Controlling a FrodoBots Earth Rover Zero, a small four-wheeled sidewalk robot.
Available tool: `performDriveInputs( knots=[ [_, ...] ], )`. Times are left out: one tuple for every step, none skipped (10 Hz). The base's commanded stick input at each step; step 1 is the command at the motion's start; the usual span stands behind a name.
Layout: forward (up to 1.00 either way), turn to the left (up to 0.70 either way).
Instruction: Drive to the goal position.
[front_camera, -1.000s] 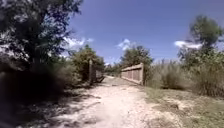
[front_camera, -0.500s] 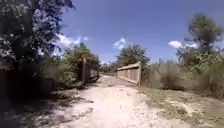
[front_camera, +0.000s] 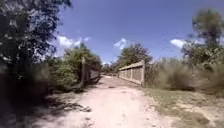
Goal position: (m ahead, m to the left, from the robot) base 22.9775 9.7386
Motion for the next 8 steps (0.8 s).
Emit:
performDriveInputs(
  knots=[
    [0.7, 0.0],
    [0.7, 0.0],
    [0.7, 0.0],
    [0.7, 0.0],
    [0.7, 0.0],
    [0.7, 0.0],
    [0.7, 0.0],
    [0.7, 0.0]
  ],
)
